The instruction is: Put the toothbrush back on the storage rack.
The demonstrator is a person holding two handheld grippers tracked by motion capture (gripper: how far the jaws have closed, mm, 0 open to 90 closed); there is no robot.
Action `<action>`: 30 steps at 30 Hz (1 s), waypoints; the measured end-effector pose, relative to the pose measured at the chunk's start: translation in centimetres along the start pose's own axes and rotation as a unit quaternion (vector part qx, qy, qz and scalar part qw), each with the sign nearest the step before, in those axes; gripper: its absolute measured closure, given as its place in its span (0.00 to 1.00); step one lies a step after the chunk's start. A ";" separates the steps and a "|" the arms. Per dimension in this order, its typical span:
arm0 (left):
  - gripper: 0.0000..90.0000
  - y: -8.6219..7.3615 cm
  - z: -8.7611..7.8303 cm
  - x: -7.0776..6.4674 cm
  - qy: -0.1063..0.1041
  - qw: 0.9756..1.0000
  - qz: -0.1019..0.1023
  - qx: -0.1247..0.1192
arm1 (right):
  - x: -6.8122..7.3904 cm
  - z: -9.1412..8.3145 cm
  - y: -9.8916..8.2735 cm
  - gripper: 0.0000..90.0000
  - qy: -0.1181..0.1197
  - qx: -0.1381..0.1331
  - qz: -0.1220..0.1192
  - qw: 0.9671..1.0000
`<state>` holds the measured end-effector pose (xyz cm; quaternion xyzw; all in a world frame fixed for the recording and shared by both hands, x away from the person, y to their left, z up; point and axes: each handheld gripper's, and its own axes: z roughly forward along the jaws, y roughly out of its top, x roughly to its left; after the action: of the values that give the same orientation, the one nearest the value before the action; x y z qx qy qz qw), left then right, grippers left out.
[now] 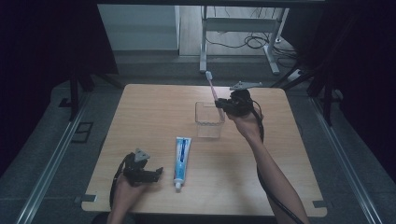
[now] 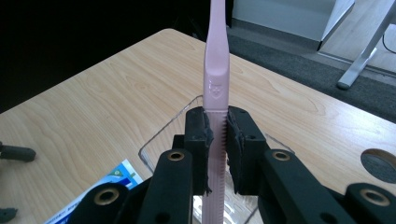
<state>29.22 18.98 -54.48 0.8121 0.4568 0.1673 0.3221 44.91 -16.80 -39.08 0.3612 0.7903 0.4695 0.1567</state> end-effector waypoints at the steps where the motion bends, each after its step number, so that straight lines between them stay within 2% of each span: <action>1: 0.10 0.0 0.0 0.0 0.000 1.000 -0.001 -0.001 | 0.0 0.2 0.0 0.87 0.000 -0.001 0.000 1.000; 7: 0.10 0.0 0.0 0.0 0.000 1.000 -0.001 -0.001 | 0.0 1.3 -0.1 0.87 -0.004 -0.002 0.005 1.000; 17: 0.10 0.0 0.0 0.0 -0.001 1.000 -0.001 -0.001 | -0.9 3.3 -1.4 0.87 -0.009 0.004 0.021 1.000; 30: 0.10 0.0 0.0 0.0 -0.001 1.000 -0.003 -0.003 | -0.5 5.4 -3.0 0.87 -0.011 0.017 0.023 1.000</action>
<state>29.22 18.95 -54.51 0.8102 0.4584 0.1671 0.3249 47.14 -14.62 -44.41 0.3868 0.7879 0.4554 0.1489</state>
